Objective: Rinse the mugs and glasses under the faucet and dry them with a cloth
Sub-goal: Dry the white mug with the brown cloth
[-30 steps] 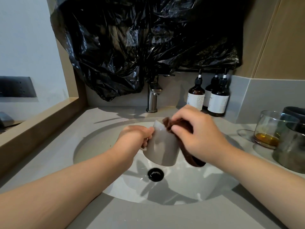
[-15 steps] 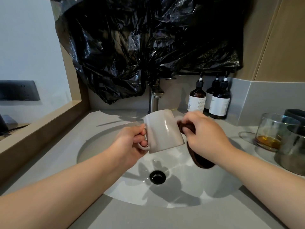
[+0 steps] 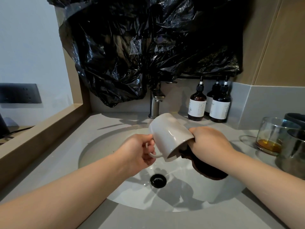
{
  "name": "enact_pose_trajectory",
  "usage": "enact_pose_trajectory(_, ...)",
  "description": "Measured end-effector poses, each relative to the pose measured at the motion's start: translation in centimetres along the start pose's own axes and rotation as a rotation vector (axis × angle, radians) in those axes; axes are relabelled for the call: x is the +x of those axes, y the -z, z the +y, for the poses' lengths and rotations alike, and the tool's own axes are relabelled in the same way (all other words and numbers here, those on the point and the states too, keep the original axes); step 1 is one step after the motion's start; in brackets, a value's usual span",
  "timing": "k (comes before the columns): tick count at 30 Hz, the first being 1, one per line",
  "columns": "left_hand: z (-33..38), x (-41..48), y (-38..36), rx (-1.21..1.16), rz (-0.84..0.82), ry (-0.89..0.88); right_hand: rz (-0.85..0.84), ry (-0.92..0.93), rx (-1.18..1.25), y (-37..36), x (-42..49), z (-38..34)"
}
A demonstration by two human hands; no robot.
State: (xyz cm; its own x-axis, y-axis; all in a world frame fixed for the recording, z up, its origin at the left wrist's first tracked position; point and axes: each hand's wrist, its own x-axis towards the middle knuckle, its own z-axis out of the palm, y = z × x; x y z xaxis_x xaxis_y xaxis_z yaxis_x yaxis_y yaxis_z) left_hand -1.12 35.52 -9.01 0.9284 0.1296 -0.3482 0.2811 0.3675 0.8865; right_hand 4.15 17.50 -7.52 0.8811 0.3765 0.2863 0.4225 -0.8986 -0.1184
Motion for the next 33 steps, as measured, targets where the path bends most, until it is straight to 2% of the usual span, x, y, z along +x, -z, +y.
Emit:
enact_pose_trajectory(2, -0.3, 0.6, 0.2, 0.297, 0.073, -0.104, -0.068, -0.064, -0.031, -0.1, 0.5, 0.0)
enact_pose_trajectory(4, 0.0, 1.1, 0.8, 0.584, 0.059, -0.267, -0.153, -0.128, -0.027, 0.0, 0.9, 0.1)
enact_pose_trajectory(8, 0.5, 0.5, 1.6, 1.131, -0.267, -0.580, -0.330, -0.162, -0.031, 0.6, 0.9, 0.5)
enact_pose_trajectory(11, -0.3, 0.6, 2.0, 1.401, -0.353, -0.677, -0.434, -0.142, -0.055, 1.7, 0.5, 0.5)
enact_pose_trajectory(13, -0.5, 0.9, 2.1, 1.425, -0.301, -0.750, -0.478, -0.126, -0.053, 2.3, 0.3, 0.4)
enact_pose_trajectory(18, -0.4, 0.4, 1.6, 1.294, -0.136, -0.938, -0.486, -0.117, -0.059, 2.8, 0.3, 0.2)
enact_pose_trajectory(21, -0.4, -0.1, 1.4, 1.277, -0.123, -0.971, -0.489, -0.153, -0.060, 2.8, 0.5, 0.4)
enact_pose_trajectory(24, -0.5, -0.2, 1.1, 1.373, -0.124, -1.031, -0.500, -0.179, -0.056, 2.6, 0.6, 0.6)
enact_pose_trajectory(28, -0.6, -0.1, 0.8, 1.396, -0.153, -0.958, -0.499, -0.184, -0.043, 2.5, 0.7, 0.7)
enact_pose_trajectory(33, -0.9, 0.1, 0.6, 1.274, -0.240, -0.659, -0.489, -0.155, -0.090, 2.2, 0.7, 0.2)
